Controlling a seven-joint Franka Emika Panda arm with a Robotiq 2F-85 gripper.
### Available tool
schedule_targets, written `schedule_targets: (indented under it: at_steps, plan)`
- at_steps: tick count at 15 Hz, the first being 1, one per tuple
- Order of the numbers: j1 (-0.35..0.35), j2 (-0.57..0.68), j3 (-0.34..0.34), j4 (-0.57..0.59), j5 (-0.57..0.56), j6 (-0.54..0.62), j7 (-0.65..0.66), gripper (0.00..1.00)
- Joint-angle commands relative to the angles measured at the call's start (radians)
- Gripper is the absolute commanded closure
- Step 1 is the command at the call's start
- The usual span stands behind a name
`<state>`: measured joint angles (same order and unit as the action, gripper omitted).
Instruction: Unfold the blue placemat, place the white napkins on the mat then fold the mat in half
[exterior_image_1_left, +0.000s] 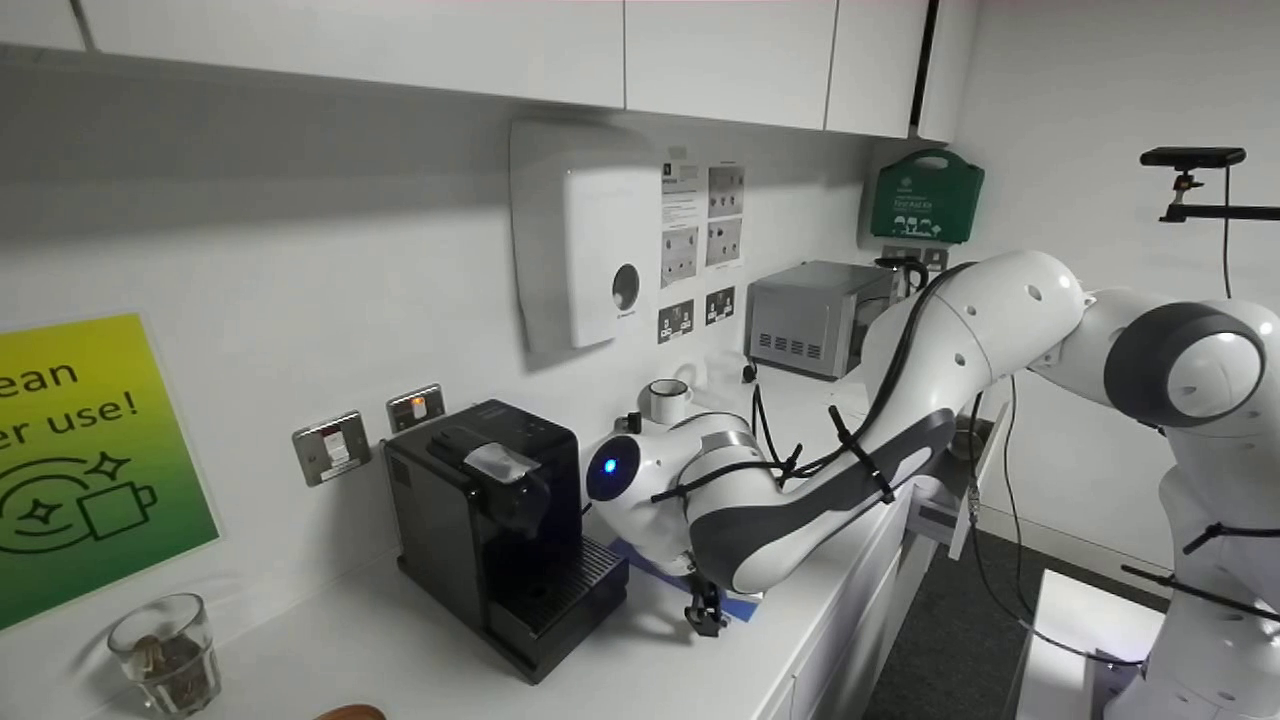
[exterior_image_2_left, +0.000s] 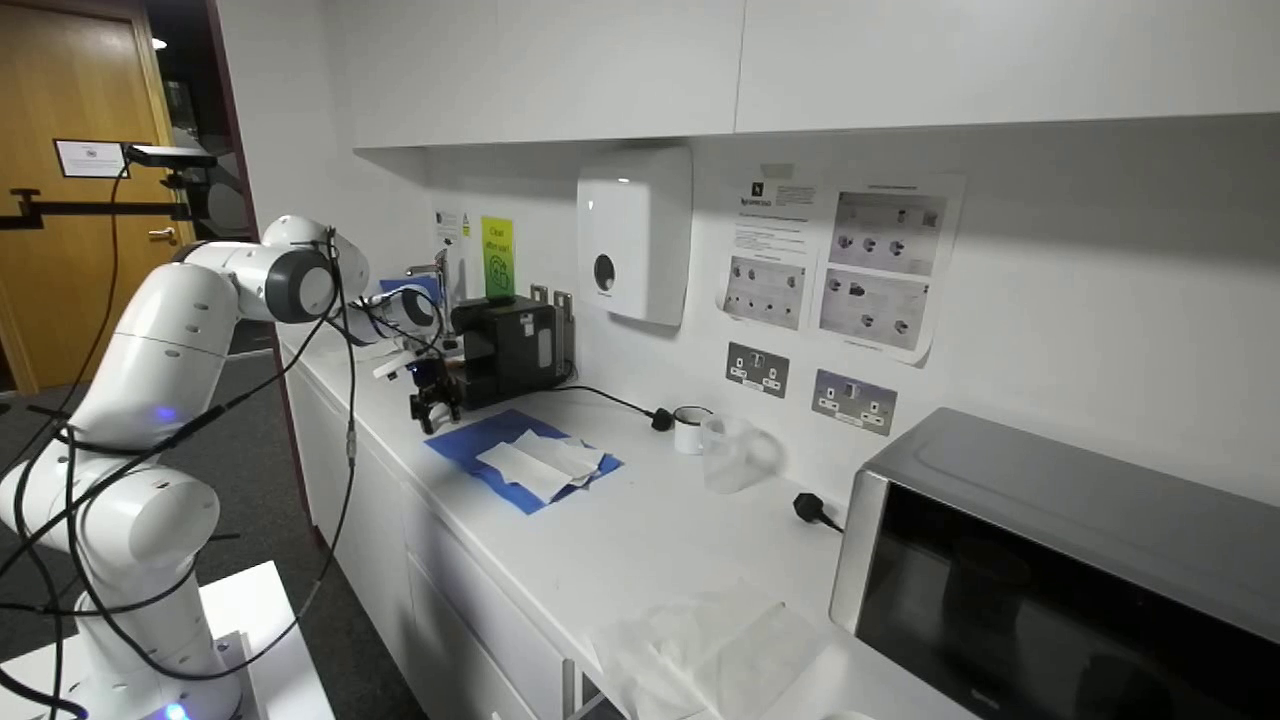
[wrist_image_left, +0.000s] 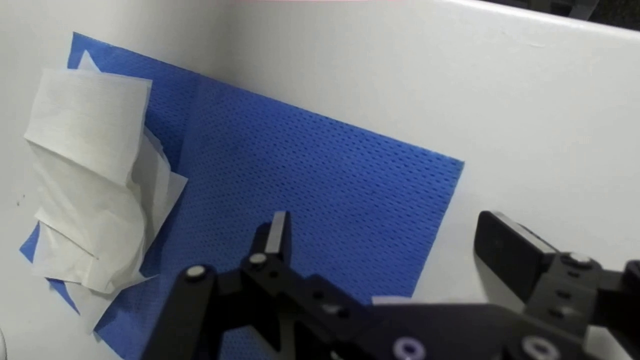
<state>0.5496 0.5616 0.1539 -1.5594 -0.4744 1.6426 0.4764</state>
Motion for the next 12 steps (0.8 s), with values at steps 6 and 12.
schedule_targets:
  at_steps: [6,12]
  plan:
    - [0.004,-0.006,-0.017,-0.023,-0.033,-0.053,0.016,0.00]
    - [-0.002,-0.008,-0.014,-0.033,-0.040,-0.053,0.004,0.32]
